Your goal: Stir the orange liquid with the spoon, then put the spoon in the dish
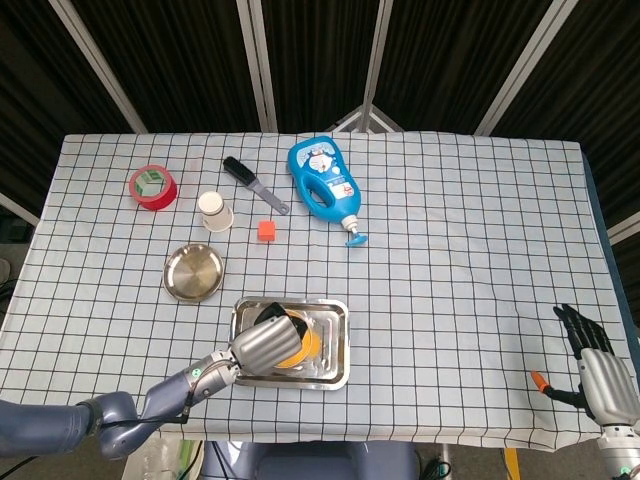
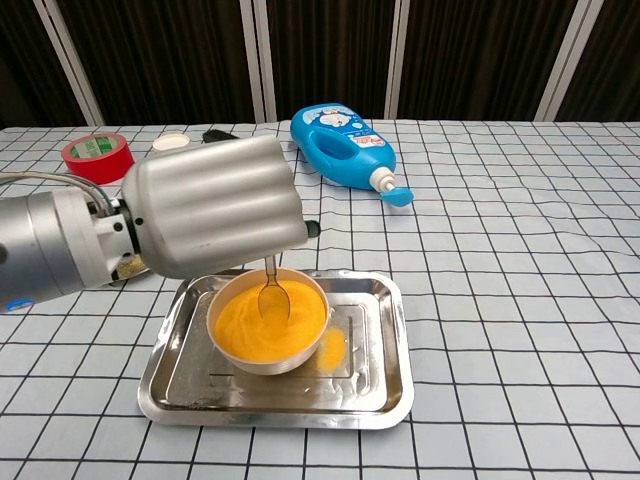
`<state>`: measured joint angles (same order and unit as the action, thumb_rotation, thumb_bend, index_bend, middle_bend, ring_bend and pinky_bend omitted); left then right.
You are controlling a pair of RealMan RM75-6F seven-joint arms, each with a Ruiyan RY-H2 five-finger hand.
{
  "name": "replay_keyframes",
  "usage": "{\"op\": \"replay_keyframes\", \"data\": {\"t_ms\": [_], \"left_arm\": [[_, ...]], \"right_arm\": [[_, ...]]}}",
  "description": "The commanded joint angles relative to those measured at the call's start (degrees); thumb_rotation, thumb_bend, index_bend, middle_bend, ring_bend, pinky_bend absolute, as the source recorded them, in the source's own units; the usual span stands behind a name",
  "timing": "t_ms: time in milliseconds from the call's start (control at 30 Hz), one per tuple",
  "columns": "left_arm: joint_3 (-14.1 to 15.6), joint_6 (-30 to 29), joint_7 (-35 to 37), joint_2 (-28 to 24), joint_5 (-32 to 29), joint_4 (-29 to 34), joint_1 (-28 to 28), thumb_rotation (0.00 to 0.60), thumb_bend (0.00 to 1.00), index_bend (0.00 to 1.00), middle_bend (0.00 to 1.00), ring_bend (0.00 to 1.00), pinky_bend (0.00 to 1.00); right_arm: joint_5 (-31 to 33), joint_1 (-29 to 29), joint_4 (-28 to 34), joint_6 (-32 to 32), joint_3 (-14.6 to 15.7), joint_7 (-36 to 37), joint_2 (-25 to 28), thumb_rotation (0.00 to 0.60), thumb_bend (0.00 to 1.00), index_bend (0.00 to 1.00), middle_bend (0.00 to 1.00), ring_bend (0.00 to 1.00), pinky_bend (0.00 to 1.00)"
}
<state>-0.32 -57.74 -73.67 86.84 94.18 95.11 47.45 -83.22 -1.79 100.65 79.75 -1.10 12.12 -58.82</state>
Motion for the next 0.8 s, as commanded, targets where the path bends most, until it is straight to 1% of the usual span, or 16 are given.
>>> {"op": "replay_keyframes", "data": {"t_ms": [33, 167, 433, 700, 800], "left_arm": [[0.03, 0.05, 0.10, -0.37, 0.24, -0.15, -0.11, 0.600, 0.73, 0.81, 1.00, 1.00, 1.00], [-0.39, -0.19, 0.46, -1.13, 0.55, -0.03, -0.21, 0.600, 0.73, 0.80, 1.00, 1.00, 1.00], [-2.60, 0.40, -0.25, -1.58, -0.05, 1.49, 0.49, 0.600, 0.73, 0.81, 1.00, 1.00, 1.00], [-1.38, 2.71, -2.35, -2.74, 0.45, 1.75, 0.72, 0.600, 0.73, 0.80, 1.00, 1.00, 1.00], [-2.03, 2.56, -2.24, -2.85, 0.03, 1.49, 0.67, 0.600, 0.73, 0.80, 1.00, 1.00, 1.00]], "right_arm": [[0.02, 0.02, 0.03, 0.06, -0.02, 0.01, 0.01, 0.600, 0.31, 0.00, 0.00, 0.00, 0.00], [0.06, 0.01, 0.03, -0.01, -0.03, 0.11, 0.02, 0.600, 0.31, 0.00, 0.00, 0.00, 0.00], [-0.05, 0.01, 0.07, 0.03, -0.02, 0.12, 0.06, 0.600, 0.31, 0.00, 0.00, 0.00, 0.00], [0.07, -0.05, 0.04, -0.13, -0.07, 0.51, 0.15, 0.600, 0.31, 0.00, 0.00, 0.00, 0.00], [-0.01, -0.02, 0.08, -0.04, -0.06, 0.49, 0.14, 0.600, 0.31, 0.00, 0.00, 0.00, 0.00]]}}
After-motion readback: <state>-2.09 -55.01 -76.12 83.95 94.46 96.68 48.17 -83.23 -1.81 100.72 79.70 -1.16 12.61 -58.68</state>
